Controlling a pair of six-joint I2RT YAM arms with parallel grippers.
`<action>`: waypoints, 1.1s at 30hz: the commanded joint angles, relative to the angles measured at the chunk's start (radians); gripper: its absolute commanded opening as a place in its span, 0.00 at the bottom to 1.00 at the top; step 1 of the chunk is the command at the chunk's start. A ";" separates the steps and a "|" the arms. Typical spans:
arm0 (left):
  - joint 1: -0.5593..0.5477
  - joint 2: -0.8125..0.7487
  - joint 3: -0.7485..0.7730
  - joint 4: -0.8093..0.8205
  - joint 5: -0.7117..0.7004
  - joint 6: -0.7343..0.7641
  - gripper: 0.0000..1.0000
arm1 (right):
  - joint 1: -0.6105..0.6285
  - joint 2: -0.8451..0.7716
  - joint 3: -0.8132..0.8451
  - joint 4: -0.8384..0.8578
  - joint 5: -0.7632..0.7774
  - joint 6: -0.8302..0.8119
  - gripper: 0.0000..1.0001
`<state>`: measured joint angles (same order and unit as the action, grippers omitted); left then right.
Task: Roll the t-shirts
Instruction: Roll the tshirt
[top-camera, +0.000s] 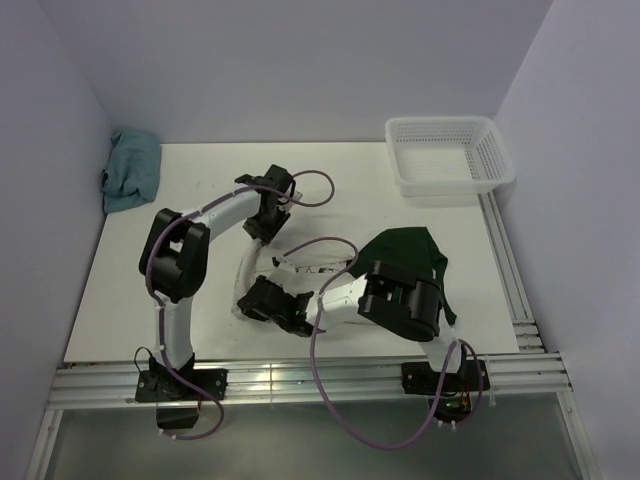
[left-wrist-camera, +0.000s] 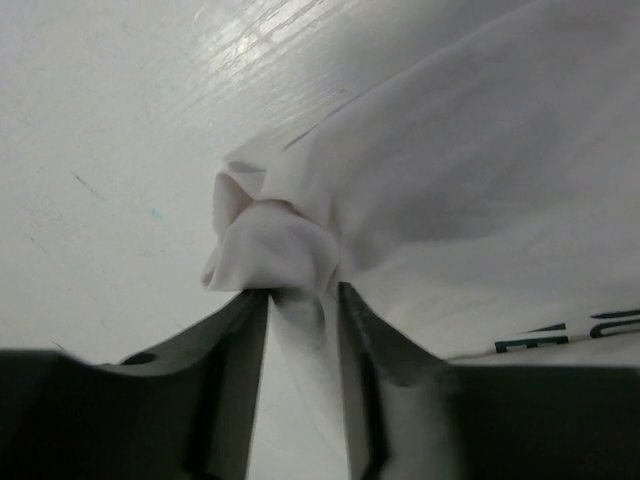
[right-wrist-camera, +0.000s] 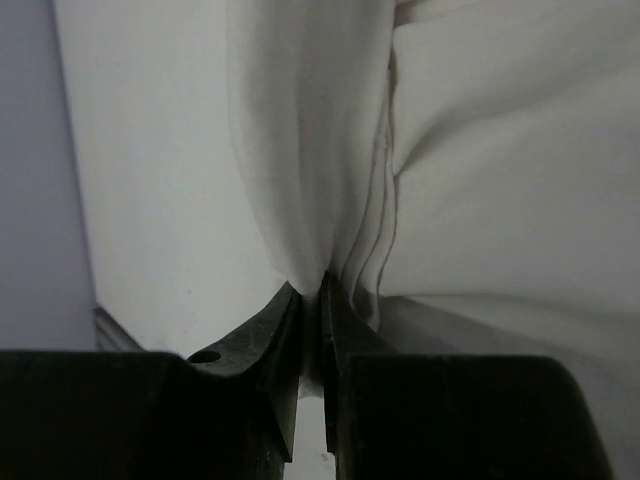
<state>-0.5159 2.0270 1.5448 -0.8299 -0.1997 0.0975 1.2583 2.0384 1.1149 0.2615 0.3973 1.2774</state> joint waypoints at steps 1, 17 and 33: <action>0.020 -0.034 0.066 -0.002 0.106 0.021 0.44 | -0.008 -0.017 -0.118 0.221 -0.072 0.077 0.13; 0.241 -0.142 0.126 -0.078 0.497 0.094 0.62 | -0.049 0.016 -0.342 0.570 -0.140 0.306 0.11; 0.390 -0.114 -0.187 0.009 0.914 0.235 0.64 | -0.054 0.032 -0.369 0.598 -0.157 0.364 0.09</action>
<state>-0.1322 1.8984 1.3701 -0.8654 0.5640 0.2928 1.2060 2.0571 0.7731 0.8639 0.2447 1.6253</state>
